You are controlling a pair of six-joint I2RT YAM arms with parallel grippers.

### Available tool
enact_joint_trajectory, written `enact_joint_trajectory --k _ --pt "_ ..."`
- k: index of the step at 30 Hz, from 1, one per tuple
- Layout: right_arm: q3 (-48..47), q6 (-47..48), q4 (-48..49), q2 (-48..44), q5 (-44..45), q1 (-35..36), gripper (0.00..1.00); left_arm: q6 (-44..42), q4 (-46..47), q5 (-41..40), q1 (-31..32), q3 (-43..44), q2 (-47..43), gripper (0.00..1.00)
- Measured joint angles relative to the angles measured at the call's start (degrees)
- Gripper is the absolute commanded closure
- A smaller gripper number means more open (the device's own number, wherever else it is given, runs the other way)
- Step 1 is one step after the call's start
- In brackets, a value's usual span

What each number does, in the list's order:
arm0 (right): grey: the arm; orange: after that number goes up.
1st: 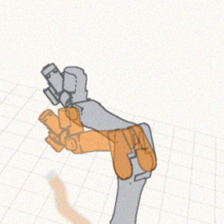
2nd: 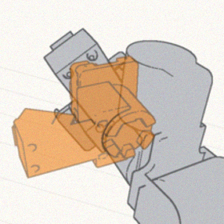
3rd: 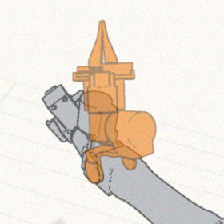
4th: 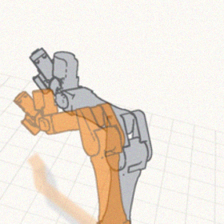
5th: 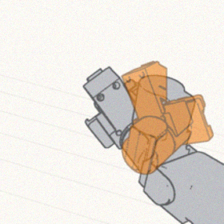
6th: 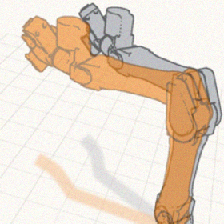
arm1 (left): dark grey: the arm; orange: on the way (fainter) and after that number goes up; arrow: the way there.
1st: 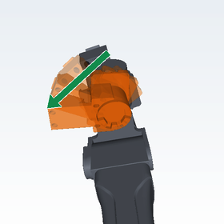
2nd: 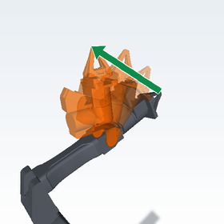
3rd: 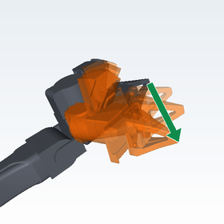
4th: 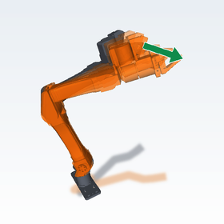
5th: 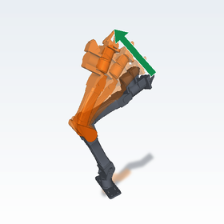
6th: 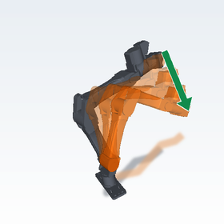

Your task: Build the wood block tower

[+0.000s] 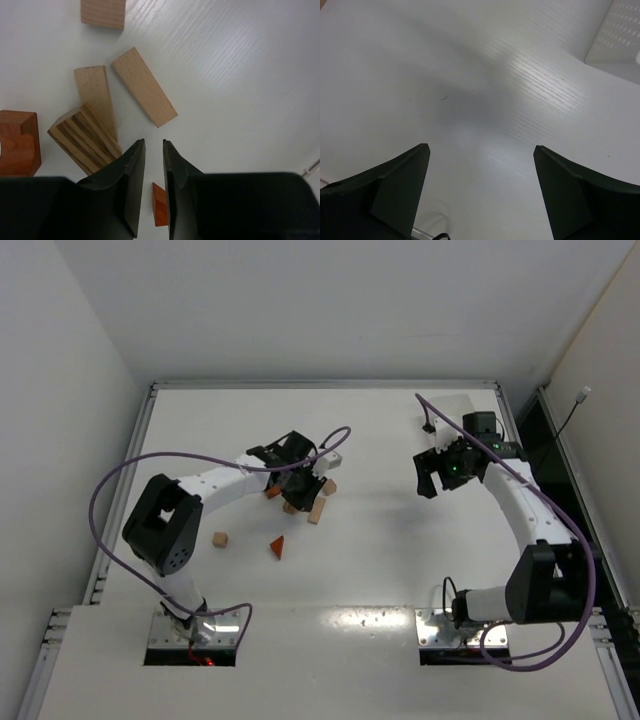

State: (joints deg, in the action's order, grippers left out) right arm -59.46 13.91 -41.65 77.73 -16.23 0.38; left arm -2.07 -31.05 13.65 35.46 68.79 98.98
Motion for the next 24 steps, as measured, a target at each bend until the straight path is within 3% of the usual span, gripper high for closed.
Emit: enact_joint_trajectory --k 8,17,20,21,24 --pt "-2.5 0.0 0.0 2.5 1.4 0.2 0.17 1.3 1.2 -4.2 -0.8 0.0 2.6 0.82" --pt "-3.3 0.0 0.0 2.6 2.7 0.2 0.17 2.8 2.7 -13.2 -6.8 0.0 4.4 0.83" --pt "-3.3 0.0 0.0 2.6 2.8 0.2 0.17 2.8 3.7 -14.1 -8.5 0.0 3.8 0.51" --pt "-3.3 0.0 0.0 2.6 2.8 0.2 0.17 2.9 3.8 -13.6 -8.8 0.0 3.5 0.22" --pt "-3.3 0.0 0.0 2.6 2.8 0.2 0.17 2.5 4.0 -10.3 -8.8 0.0 2.1 0.05"
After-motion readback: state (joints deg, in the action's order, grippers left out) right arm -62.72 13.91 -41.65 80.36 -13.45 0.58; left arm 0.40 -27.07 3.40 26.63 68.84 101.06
